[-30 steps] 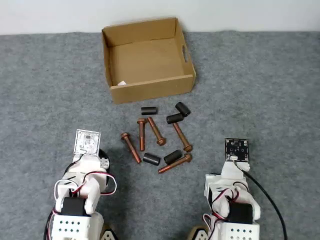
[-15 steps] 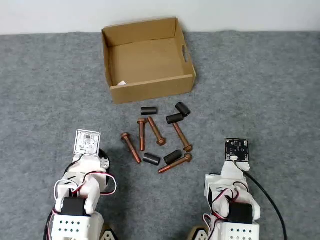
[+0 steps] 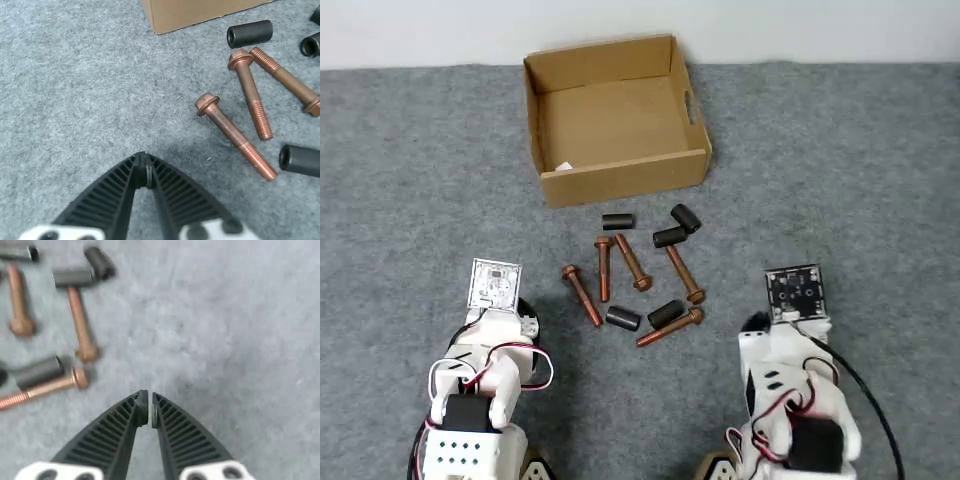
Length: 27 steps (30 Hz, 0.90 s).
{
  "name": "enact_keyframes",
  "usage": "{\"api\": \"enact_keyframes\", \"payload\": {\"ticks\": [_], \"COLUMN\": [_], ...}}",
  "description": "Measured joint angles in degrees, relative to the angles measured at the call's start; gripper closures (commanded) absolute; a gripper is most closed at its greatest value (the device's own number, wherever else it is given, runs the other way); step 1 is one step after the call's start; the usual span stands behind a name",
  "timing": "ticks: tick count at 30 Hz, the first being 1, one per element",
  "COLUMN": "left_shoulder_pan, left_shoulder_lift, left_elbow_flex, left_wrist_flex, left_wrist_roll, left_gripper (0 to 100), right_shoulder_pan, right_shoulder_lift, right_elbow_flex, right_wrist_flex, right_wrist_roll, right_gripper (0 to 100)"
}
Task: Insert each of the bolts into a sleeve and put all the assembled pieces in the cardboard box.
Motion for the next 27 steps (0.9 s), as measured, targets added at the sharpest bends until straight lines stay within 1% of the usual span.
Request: {"api": "enact_keyframes", "payload": {"ticks": [4,7,9,12,17,21,27], "left_shoulder_pan": [0.0,0.0,0.0,0.0,0.0,0.0,0.0], "left_shoulder_lift": [0.0,0.0,0.0,0.0,0.0,0.0,0.0], "left_elbow_flex": [0.0,0.0,0.0,0.0,0.0,0.0,0.0], "left_wrist_flex": [0.0,0.0,0.0,0.0,0.0,0.0,0.0], "left_wrist_roll": [0.0,0.0,0.0,0.0,0.0,0.0,0.0], "left_gripper": [100,100,100,100,100,100,100], "right_shoulder_pan": [-3.3,-6.5,-8.1,-12.7,-17.2,-19.5,-25.5], "right_shoulder_lift": [3.2,9.7,15.0,25.1,42.1,51.5,61.5], "right_elbow_flex": [-5.4,-10.5,-14.9,-22.5,-32.4,-36.1,-40.2], "right_wrist_flex": [2.3,3.3,3.3,3.3,3.3,1.9,-1.3], "right_wrist_roll": [-0.4,-3.0,-4.8,-7.4,-11.9,-15.1,-15.6], "right_gripper": [99.1,99.1,99.0,98.7,98.9,98.9,99.0]}}
